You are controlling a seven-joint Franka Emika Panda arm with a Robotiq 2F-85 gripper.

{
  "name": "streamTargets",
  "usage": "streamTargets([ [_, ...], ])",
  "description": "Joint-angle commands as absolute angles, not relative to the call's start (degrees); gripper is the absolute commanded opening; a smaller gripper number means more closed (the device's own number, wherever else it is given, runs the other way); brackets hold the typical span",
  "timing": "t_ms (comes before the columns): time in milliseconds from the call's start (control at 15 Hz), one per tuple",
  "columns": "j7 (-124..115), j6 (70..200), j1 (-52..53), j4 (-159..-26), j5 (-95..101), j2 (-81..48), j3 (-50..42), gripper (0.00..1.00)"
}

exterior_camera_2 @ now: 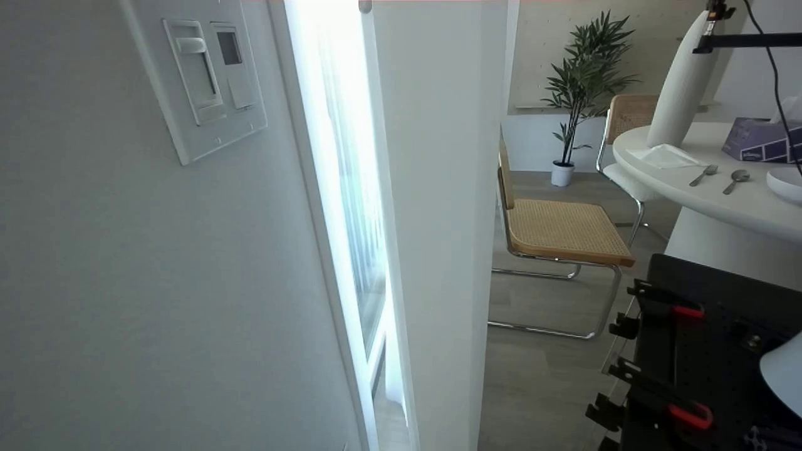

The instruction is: Draw the white curtains closed

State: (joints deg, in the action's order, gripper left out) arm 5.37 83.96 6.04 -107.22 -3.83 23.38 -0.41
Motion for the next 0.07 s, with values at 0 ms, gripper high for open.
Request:
streamTargets([
  [0,5.6,83.8,5.1,-107.0,-4.1,23.3,0.5,1.00],
])
